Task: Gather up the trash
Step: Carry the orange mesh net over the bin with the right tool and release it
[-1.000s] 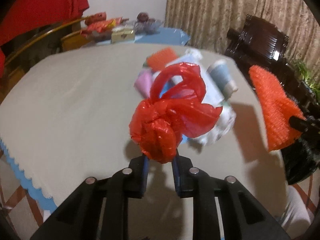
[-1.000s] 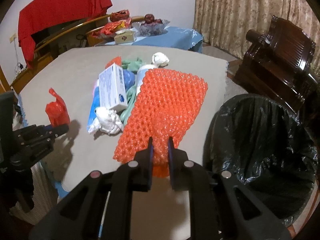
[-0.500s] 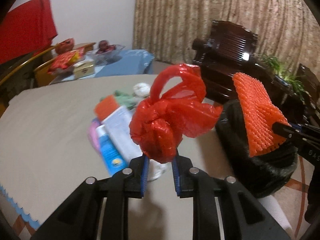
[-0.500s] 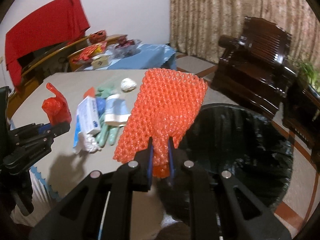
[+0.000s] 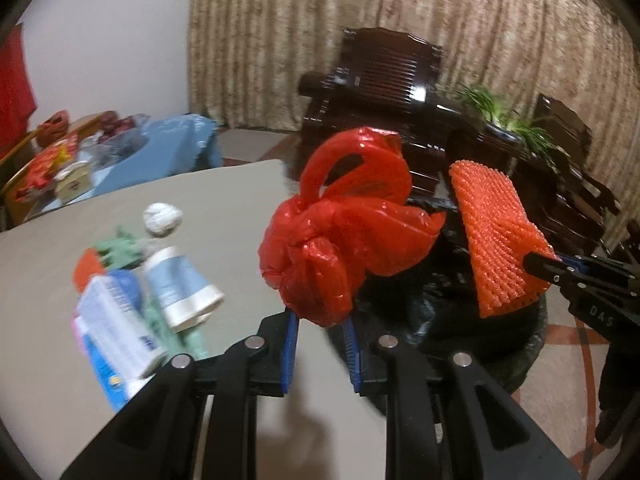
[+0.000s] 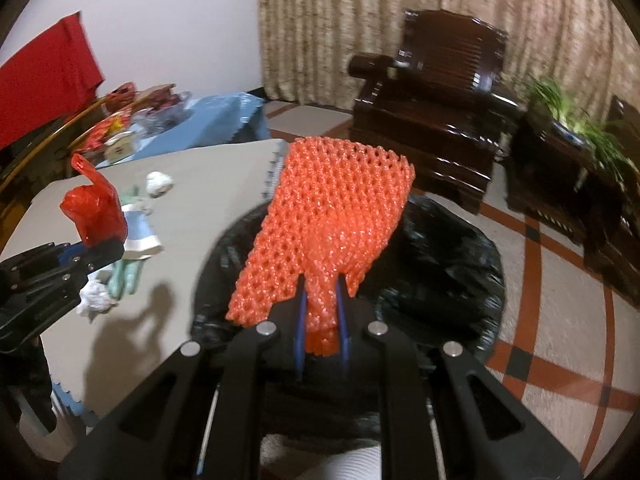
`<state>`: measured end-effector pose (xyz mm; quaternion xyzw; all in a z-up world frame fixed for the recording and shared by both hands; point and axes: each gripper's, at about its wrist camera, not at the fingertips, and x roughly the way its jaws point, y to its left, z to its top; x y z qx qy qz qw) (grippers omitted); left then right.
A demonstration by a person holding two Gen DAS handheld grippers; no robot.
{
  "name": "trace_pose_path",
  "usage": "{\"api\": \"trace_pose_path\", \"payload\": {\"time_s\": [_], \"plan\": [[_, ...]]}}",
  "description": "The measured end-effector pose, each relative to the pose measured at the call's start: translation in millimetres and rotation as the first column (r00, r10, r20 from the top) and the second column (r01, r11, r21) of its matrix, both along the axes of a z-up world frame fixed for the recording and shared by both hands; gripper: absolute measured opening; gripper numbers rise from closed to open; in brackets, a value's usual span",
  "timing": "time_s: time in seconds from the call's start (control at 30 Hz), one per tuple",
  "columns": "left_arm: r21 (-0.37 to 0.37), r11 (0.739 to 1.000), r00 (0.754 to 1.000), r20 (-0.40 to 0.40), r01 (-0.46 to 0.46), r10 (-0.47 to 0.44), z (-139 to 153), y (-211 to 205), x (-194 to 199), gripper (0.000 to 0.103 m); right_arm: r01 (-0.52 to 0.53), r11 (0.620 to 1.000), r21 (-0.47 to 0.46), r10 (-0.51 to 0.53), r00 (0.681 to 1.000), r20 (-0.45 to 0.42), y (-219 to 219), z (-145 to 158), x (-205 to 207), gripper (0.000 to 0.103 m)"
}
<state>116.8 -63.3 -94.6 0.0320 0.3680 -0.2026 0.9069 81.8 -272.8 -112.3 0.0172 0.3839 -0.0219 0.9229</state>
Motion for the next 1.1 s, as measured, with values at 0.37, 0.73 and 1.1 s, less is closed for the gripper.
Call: {"api": "trace_pose_path", "payload": {"time_s": [0.37,0.73,1.1], "plan": [[-0.018,0.987,0.986,-0.035,0.16,-0.16,-11,-87,21,0.028,0.127,0.992,-0.008,-0.127,0.991,-0.045,-53,-29,3,0.03],[-0.086,0.992,0.993,-0.077,0.087,-0.093,-13,-60,27,0.074,0.157,0.988,-0.013,-0.156,0.988,0.009,-61,-26,-13,0.09],[0.069,0.989,0.989,0.077,-0.128,0.122,9,33,-8,0.097,0.058,0.996,0.067,-0.063,0.995,0.073,-12,1,-9,0.094]]}}
